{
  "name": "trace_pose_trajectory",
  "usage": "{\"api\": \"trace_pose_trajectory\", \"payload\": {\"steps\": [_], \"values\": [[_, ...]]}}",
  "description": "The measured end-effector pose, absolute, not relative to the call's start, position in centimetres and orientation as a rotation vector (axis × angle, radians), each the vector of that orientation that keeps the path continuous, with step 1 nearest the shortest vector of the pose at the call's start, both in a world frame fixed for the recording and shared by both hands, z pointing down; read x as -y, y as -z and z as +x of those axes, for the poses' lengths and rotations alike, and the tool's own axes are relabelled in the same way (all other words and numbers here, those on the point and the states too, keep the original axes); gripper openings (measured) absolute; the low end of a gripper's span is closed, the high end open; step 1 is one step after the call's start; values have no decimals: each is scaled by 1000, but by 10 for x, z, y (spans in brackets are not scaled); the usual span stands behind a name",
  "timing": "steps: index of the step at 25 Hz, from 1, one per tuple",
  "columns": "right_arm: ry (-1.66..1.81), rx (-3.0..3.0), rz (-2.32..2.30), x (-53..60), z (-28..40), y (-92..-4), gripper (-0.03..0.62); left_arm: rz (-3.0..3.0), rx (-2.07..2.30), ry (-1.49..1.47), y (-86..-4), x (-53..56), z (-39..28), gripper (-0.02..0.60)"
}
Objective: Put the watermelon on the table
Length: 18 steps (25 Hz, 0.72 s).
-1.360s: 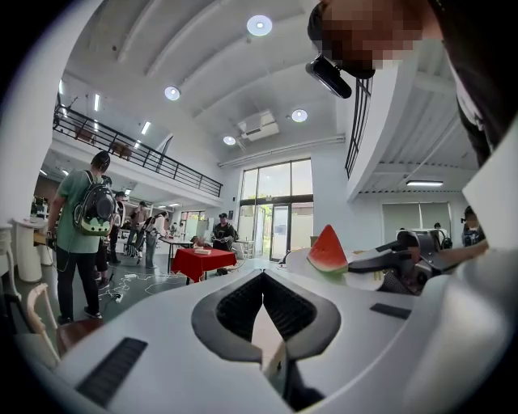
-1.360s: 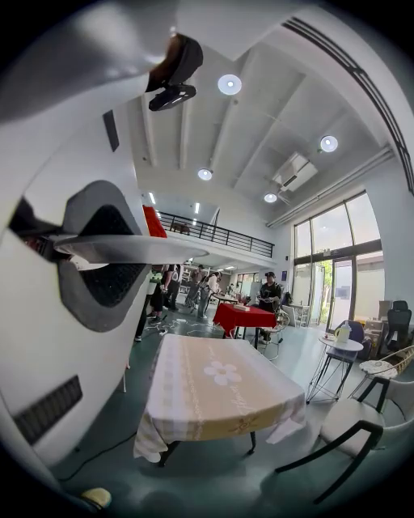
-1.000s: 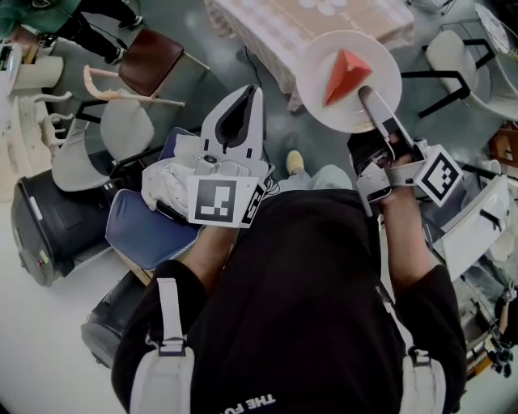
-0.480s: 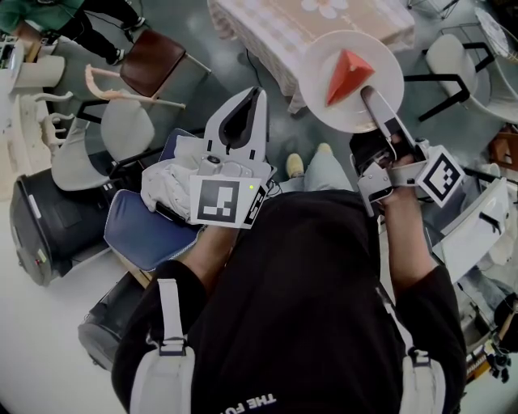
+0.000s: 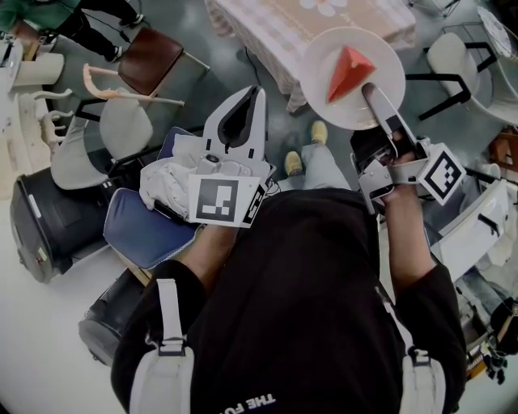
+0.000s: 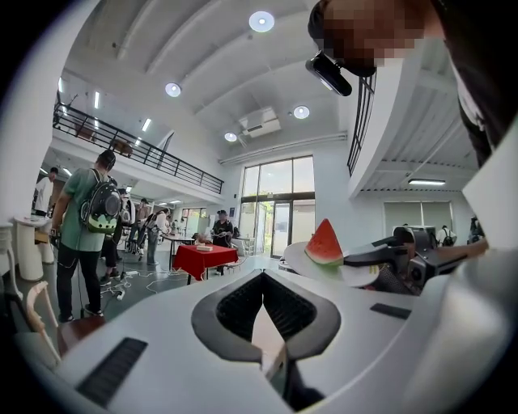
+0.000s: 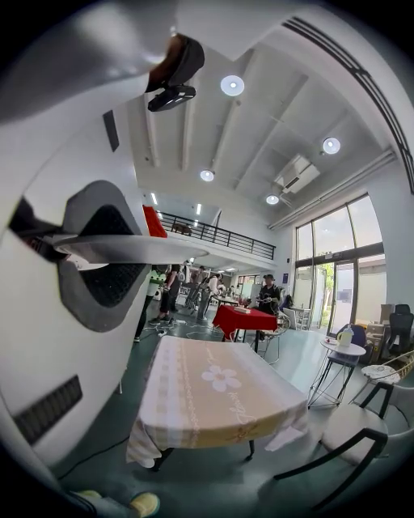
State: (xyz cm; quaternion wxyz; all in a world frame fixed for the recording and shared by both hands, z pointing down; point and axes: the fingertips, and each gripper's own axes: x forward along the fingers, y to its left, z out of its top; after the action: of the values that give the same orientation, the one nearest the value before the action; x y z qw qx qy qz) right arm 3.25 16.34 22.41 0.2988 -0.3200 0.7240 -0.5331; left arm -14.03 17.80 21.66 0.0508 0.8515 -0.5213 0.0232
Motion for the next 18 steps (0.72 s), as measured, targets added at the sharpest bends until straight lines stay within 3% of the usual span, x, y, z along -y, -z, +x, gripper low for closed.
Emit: {"api": "trace_pose_trajectory", "payload": {"steps": [18], "values": [[1450, -1944, -795, -60, 55, -219, 18, 2545, 1652, -87, -208, -84, -117, 11]]}}
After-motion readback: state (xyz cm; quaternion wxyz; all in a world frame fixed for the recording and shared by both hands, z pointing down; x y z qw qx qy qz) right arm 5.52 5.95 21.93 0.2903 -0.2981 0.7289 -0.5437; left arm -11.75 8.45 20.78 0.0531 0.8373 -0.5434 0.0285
